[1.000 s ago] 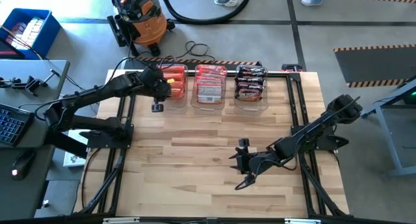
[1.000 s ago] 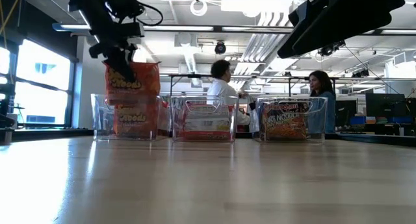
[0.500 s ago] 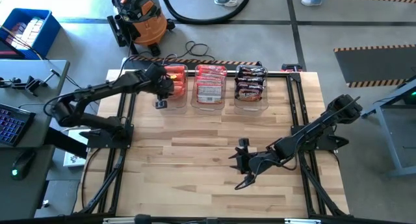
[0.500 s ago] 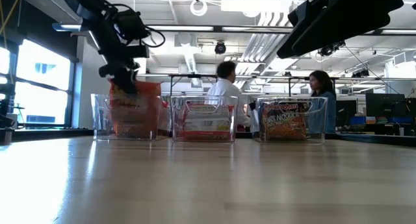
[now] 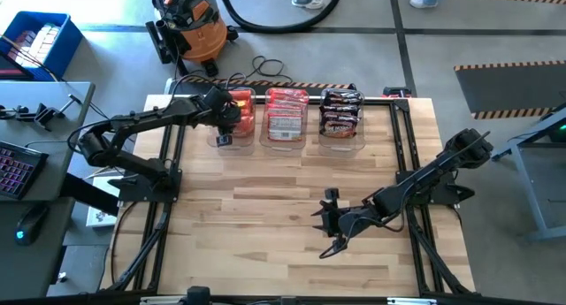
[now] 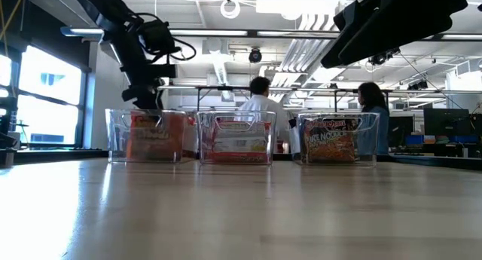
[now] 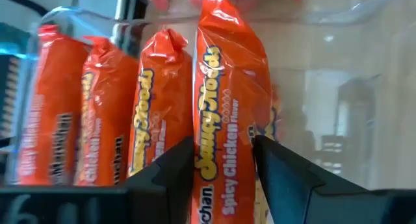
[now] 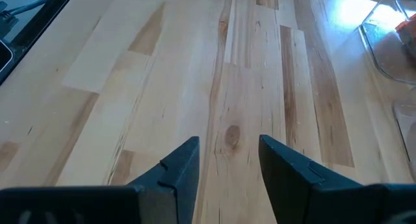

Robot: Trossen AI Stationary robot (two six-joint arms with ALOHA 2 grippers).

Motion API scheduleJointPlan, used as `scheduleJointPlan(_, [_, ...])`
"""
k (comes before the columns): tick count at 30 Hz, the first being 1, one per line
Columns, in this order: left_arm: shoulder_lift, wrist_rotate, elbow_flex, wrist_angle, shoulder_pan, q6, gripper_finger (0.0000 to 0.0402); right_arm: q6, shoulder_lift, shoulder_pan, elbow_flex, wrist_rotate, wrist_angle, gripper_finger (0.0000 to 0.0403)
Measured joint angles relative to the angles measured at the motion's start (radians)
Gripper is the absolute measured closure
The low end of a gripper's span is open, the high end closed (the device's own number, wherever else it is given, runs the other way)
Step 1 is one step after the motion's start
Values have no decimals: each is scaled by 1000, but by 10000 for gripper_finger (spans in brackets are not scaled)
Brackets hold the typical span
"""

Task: Sort Maruchan noodles
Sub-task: Put the orange noodle pack into the left transparent bin

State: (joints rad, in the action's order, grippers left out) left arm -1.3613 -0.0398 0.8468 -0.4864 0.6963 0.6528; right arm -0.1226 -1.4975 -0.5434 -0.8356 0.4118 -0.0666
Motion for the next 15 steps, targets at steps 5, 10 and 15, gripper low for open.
scheduleJointPlan(5, [0, -99, 0, 15, -19, 39, 255, 0, 0, 0, 0, 0, 0, 263])
scheduleJointPlan(10, [0, -109, 0, 21, -19, 39, 253, 0, 0, 0, 0, -2, 0, 263])
scheduleJointPlan(15, [12, -131, 0, 21, -33, 39, 254, 0, 0, 0, 0, -2, 0, 263])
